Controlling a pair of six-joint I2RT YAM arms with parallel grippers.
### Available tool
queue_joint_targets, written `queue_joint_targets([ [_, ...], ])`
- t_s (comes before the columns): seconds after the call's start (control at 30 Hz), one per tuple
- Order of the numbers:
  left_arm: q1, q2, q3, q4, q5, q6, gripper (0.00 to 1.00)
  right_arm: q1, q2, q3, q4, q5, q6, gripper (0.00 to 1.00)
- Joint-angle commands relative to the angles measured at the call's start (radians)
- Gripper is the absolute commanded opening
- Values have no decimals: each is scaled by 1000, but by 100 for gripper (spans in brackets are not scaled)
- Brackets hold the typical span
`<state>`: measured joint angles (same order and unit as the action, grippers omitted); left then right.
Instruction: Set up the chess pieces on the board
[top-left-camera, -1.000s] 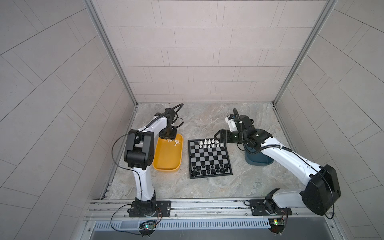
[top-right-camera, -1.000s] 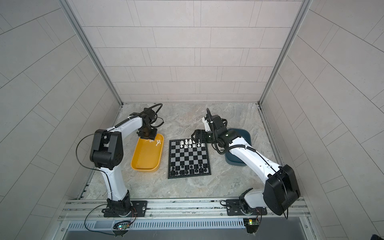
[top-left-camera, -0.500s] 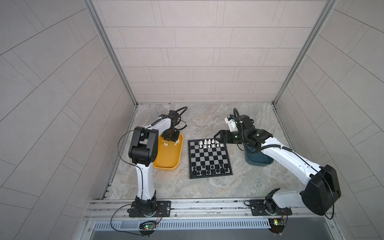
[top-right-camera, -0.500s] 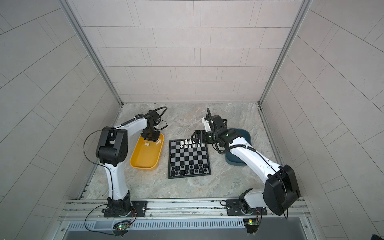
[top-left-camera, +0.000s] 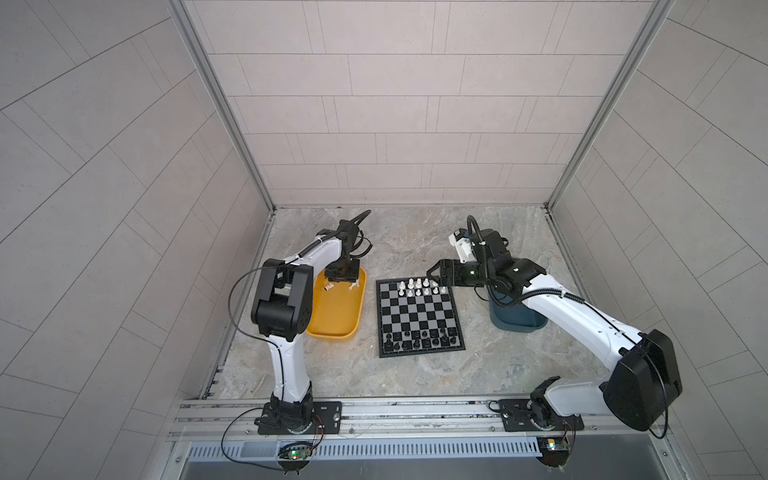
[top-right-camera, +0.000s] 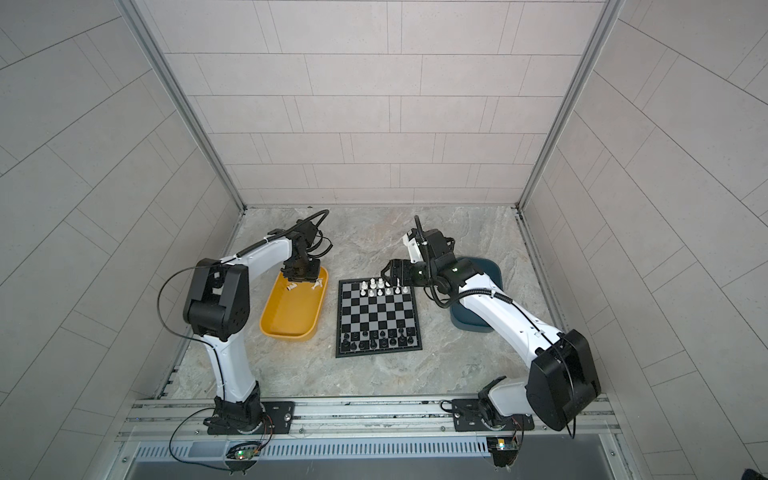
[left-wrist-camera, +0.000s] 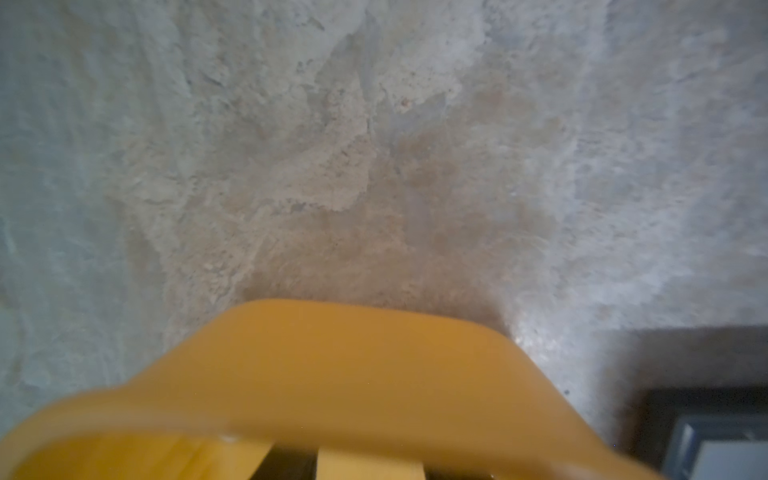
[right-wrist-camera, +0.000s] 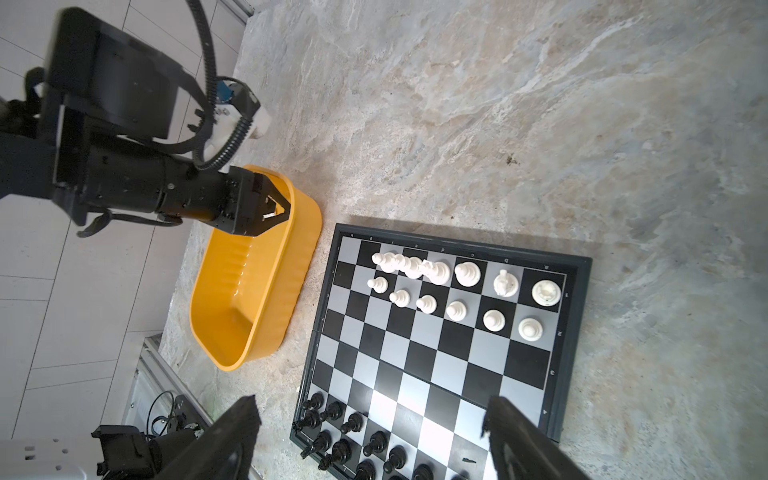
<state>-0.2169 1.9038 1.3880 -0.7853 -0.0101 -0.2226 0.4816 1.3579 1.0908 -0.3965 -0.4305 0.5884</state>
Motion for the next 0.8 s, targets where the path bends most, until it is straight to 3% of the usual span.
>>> queue_joint_targets([
  [0.0,-4,-91,-20,-34,-59,-14,53,-3,0,18,18,-17,10,86],
  [0.1,1,-65,-1,-92,-136,48,56,-3,4,17,20,-28,11,86],
  [0.3,9,14,11,-128,-167,138,54,-5,-1,15,18,-34,8,87],
  [0.57,19,54,0,-117,-224,146,53,-11,-7,13,13,-43,7,87],
  [0.77,39,88,8,-117,-196,140,54,-15,-12,15,10,-45,9,86],
])
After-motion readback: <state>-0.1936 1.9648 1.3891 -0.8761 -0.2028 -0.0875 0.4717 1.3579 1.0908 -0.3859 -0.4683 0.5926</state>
